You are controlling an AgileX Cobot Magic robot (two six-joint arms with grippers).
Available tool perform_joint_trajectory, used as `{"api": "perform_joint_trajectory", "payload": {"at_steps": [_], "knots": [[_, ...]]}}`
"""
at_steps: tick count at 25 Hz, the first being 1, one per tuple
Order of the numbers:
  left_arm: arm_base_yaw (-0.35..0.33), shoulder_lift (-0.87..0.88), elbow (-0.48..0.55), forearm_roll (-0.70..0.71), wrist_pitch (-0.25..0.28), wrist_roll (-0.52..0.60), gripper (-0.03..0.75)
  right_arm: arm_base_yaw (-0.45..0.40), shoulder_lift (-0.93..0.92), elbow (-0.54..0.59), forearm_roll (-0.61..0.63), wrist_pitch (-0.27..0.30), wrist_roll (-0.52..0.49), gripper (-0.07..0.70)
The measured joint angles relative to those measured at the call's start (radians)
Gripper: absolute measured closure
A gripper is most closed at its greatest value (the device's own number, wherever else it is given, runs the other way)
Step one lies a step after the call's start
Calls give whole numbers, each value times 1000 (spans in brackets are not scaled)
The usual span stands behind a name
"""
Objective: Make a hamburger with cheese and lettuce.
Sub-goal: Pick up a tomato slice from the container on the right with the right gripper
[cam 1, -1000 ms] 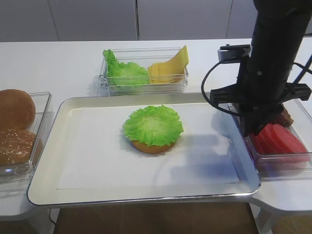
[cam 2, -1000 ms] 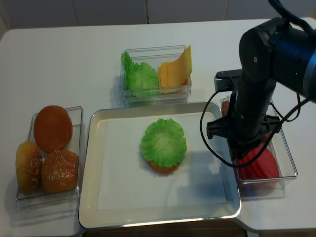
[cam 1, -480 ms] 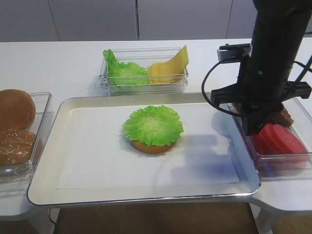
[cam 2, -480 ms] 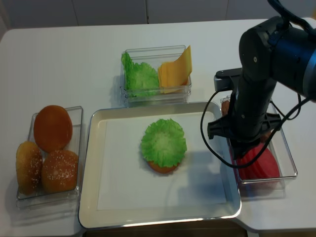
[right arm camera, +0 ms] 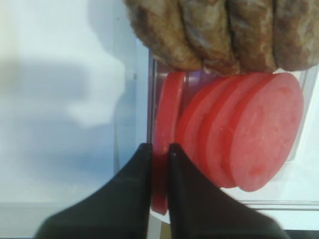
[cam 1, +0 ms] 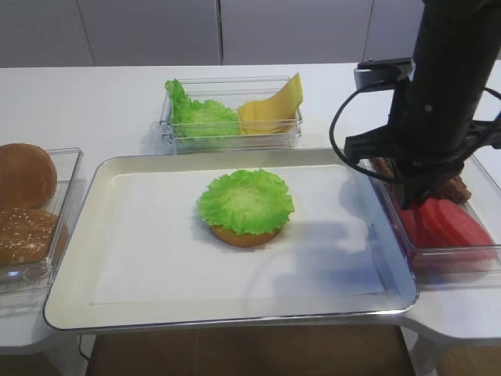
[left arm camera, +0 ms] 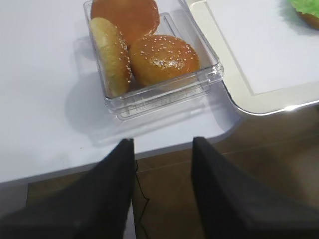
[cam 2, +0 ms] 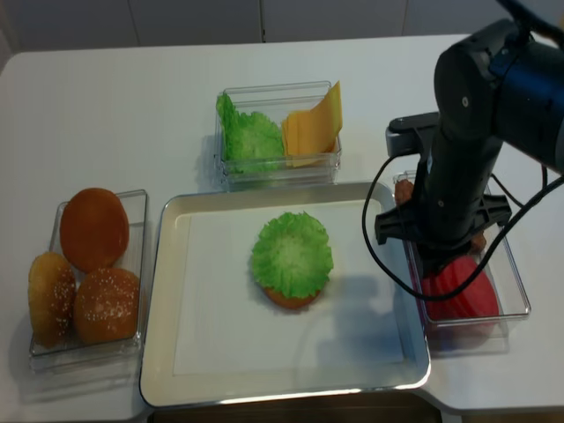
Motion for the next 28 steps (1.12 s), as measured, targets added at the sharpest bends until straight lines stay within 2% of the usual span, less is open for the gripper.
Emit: {"api": "perform_joint_trajectory", "payload": {"at_steps": [6, 15, 19, 28], "knots": [[0, 0, 0, 0, 0, 0, 427, 0, -22, 0, 0, 0, -4, 556], [0, 0, 0, 0, 0, 0, 427, 0, -93, -60, 14, 4, -8, 556], [0, 0, 0, 0, 0, 0, 427, 11, -97, -119, 61, 7, -22, 556], [0, 0, 0, 0, 0, 0, 427, 96, -55, -266, 61, 14, -26, 556]]}}
